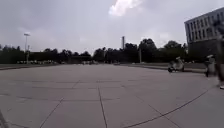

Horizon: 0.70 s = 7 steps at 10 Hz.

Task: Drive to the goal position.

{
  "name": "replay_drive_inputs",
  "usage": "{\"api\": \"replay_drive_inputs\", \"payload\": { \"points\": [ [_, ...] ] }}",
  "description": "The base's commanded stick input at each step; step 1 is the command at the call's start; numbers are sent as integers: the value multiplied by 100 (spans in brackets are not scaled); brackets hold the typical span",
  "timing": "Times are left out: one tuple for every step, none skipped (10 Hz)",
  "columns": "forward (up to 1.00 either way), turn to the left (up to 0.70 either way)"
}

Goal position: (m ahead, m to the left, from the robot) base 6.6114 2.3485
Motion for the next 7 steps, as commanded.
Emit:
{"api": "replay_drive_inputs", "payload": {
  "points": [
    [70, 0],
    [70, 0],
    [70, 0],
    [70, 0],
    [70, 0],
    [70, 0],
    [70, 0]
  ]
}}
